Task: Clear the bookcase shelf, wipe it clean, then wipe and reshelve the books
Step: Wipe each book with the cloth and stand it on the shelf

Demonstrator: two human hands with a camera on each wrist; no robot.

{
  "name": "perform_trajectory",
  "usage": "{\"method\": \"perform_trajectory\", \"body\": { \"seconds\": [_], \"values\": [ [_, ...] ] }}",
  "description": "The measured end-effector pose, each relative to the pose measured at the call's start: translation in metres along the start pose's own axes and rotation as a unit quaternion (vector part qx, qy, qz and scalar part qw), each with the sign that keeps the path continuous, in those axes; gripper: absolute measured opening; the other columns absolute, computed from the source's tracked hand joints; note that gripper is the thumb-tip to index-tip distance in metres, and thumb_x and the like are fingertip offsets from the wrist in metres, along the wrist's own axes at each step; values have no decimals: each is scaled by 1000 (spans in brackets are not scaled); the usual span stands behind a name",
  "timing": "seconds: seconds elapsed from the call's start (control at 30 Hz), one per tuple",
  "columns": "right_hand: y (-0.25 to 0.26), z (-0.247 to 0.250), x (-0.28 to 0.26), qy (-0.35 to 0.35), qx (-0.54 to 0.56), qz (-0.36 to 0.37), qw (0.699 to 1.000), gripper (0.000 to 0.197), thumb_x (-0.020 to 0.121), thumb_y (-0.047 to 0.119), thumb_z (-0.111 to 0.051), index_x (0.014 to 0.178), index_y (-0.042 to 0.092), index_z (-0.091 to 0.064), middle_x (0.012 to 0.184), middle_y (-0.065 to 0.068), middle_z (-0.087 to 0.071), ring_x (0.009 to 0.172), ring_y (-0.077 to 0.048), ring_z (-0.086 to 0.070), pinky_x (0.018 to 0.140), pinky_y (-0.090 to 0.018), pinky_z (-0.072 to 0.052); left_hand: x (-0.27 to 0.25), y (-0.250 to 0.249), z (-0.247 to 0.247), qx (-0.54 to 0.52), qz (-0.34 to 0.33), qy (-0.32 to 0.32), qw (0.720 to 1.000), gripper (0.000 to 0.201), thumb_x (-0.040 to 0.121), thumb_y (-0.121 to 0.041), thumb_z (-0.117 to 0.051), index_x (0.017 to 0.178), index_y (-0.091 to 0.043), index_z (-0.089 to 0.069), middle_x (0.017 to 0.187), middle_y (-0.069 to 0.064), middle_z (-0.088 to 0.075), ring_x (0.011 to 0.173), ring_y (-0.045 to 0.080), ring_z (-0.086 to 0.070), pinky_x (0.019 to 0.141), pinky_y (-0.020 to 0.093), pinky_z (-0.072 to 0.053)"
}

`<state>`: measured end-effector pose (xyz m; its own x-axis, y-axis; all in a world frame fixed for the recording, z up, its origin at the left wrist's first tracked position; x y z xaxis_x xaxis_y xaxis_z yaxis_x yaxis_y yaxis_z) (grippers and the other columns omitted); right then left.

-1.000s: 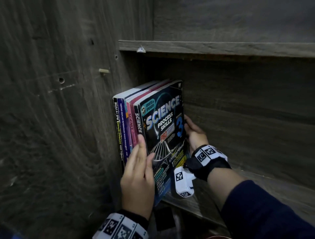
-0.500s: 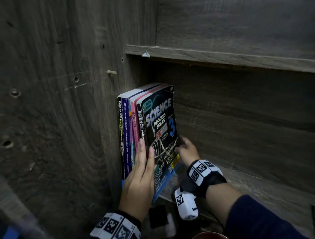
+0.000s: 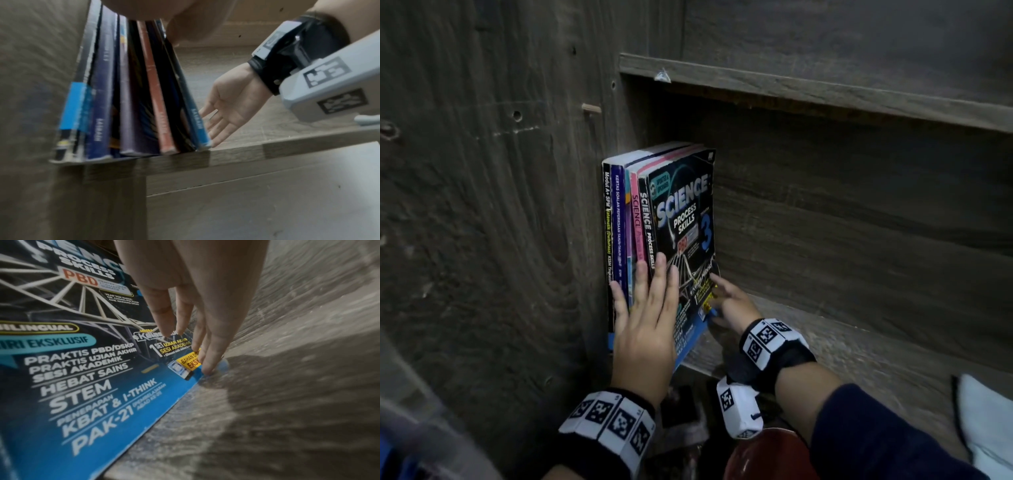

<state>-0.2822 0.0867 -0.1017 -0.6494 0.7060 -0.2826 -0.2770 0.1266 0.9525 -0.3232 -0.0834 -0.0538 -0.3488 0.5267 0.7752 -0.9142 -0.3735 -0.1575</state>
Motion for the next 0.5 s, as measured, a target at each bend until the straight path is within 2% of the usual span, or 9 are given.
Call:
{"method": "perform_trajectory", "body": {
  "seconds": [0.1, 0.17, 0.2, 0.23, 0.3, 0.33, 0.37, 0.43, 0.5],
  "values": [
    [-4, 8, -4, -7, -7, -4, 1000, 60, 92, -12, -42, 142, 21, -44, 139, -6, -46, 96, -11, -54, 78, -25, -47, 1, -1, -2, -11, 22, 9, 1000, 79, 73, 7, -36, 150, -4, -23, 163, 6, -5, 150, 28, -1, 119, 55, 4],
    [-7, 13, -7, -10, -6, -5, 1000, 59, 92, -13, -41, 141, 20, -45, 127, -2, -51, 90, -9, -56, 73, -22, -47, 2, -4, 0, -17, 35, -1, 999, 74, 77, 3, -36, 150, -4, -26, 161, 7, -11, 150, 29, -4, 118, 58, 1],
    [-7, 13, -10, -10, -13, -4, 1000, 58, 92, -13, -41, 140, 20, -45, 124, -1, -52, 94, -12, -58, 74, -23, -48, 2, -6, 3, -19, 42, -14, 999, 69, 81, 1, -38, 149, -4, -28, 161, 7, -14, 149, 29, -7, 118, 59, -2],
    [-8, 14, -13, -13, -19, -3, 1000, 58, 92, -12, -43, 140, 20, -46, 125, -3, -55, 101, -20, -61, 78, -27, -49, 3, -8, 6, -20, 48, -29, 998, 65, 84, -1, -42, 148, -4, -31, 160, 8, -17, 149, 30, -11, 117, 60, -5],
    [-10, 20, -16, -30, -31, 1, 999, 57, 89, -10, -46, 137, 21, -50, 124, -17, -62, 109, -41, -60, 81, -37, -48, 4, -16, 14, -21, 57, -56, 997, 61, 88, -5, -51, 147, -6, -36, 158, 13, -24, 147, 33, -18, 116, 62, -11],
    [-8, 24, -21, -37, -44, 6, 998, 54, 89, -9, -47, 134, 21, -53, 117, -19, -65, 105, -41, -62, 79, -36, -47, 4, -21, 18, -25, 57, -67, 996, 59, 88, -7, -53, 146, -8, -40, 157, 14, -27, 146, 35, -22, 114, 62, -15],
    [-6, 29, -27, -43, -59, 12, 997, 50, 90, -7, -47, 131, 21, -54, 110, -15, -67, 96, -34, -64, 76, -32, -48, 4, -27, 21, -30, 53, -77, 995, 57, 86, -8, -55, 143, -12, -46, 155, 15, -31, 143, 36, -26, 112, 60, -19],
    [1, 39, -43, -48, -85, 31, 995, 40, 93, -5, -48, 123, 21, -55, 91, -1, -64, 82, -15, -61, 64, -16, -47, 3, -41, 26, -47, 27, -88, 995, 54, 81, -8, -55, 135, -19, -57, 148, 12, -41, 132, 33, -39, 106, 53, -24],
    [5, 51, -61, -51, -115, 48, 991, 36, 94, 0, -50, 124, 17, -55, 82, 1, -58, 71, -9, -56, 57, -15, -42, 4, -54, 27, -88, -6, -71, 994, 49, 78, -8, -53, 125, -21, -62, 135, 8, -52, 118, 30, -46, 99, 49, -29]
  ]
}}
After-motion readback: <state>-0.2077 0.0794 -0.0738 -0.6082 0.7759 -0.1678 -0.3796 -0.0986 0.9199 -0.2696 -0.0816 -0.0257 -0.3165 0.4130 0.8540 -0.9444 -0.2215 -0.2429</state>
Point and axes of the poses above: each hand's wrist, its own x-axis towards the middle knuckle, its own z-axis out of the back of the hand, y = z × x, the point moved 6 cm from there along x, towards the middle knuckle
